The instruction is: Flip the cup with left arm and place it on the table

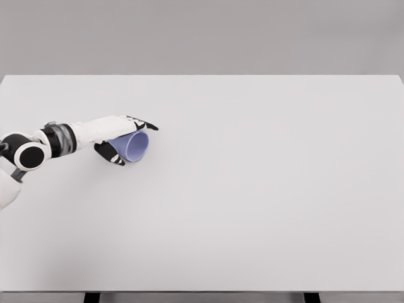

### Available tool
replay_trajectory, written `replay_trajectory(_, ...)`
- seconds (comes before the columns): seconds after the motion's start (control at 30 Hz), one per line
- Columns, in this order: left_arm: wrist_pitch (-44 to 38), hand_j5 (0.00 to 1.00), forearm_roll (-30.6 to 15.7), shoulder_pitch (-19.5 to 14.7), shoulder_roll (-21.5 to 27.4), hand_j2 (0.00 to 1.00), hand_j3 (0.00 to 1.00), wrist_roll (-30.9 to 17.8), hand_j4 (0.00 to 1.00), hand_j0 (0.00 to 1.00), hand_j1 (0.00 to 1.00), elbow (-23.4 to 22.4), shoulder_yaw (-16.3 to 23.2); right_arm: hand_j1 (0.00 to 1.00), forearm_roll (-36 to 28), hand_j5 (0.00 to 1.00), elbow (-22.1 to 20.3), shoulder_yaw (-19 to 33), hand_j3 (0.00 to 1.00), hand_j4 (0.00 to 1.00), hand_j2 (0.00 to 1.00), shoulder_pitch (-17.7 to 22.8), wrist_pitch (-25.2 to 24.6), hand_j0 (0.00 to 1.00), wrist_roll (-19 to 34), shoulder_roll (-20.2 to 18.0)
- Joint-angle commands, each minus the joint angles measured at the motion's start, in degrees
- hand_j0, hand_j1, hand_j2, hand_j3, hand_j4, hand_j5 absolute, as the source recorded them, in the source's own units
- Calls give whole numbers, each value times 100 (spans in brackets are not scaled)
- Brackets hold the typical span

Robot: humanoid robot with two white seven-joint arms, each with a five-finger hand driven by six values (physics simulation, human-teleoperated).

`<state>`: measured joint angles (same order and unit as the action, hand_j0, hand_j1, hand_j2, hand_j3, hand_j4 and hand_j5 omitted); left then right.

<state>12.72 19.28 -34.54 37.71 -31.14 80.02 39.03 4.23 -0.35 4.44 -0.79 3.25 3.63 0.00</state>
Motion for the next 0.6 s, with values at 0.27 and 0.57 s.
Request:
replay_trajectory(0.27,-15,74,-3,0,-27,74,74,2,74,74,74,-48,43,100,-1,100,0,5,100,100,100,0,0,100,-3,0)
replay_trajectory(0.57,-15,54,-143,-88,-36,54,54,11,54,54,54,-74,35,100,-1,100,0,5,100,100,100,0,0,100,6,0)
